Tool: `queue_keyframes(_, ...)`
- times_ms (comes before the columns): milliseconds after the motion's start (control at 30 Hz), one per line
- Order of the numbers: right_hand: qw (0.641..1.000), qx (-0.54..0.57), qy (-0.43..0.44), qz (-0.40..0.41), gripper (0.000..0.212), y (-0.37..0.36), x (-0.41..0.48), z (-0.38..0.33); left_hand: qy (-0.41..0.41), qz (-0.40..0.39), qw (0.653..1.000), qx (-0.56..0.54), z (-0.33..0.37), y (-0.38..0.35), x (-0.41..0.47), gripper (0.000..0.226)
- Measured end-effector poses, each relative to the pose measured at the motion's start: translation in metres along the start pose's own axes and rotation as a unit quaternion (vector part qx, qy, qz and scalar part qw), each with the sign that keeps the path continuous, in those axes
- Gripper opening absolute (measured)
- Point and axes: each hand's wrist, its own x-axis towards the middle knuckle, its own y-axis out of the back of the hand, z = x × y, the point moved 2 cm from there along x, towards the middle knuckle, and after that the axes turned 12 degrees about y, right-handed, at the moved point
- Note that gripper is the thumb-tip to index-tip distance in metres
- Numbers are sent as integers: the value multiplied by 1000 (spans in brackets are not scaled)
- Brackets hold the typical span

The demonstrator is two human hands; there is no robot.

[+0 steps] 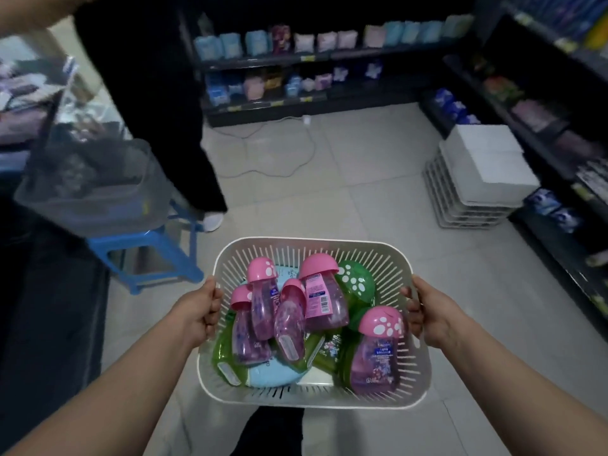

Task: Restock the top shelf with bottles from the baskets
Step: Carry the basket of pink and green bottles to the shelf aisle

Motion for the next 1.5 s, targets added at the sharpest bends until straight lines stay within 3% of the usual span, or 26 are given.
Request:
queue_keyframes(300,984,136,9,113,43,19,39,-61,-23,-54,989,136,168,-97,29,46)
queue_keyframes(533,966,193,16,169,43,59,80,-124,-31,-82,972,218,259,-206,41,47)
queue_keyframes(1067,947,227,29,226,46,206,223,-313,-41,-104,956,270,413,-489,70,46)
queue_keyframes(1500,912,309,21,269,49,260,356,-431,-30,-122,927,354,575,-682,122,44)
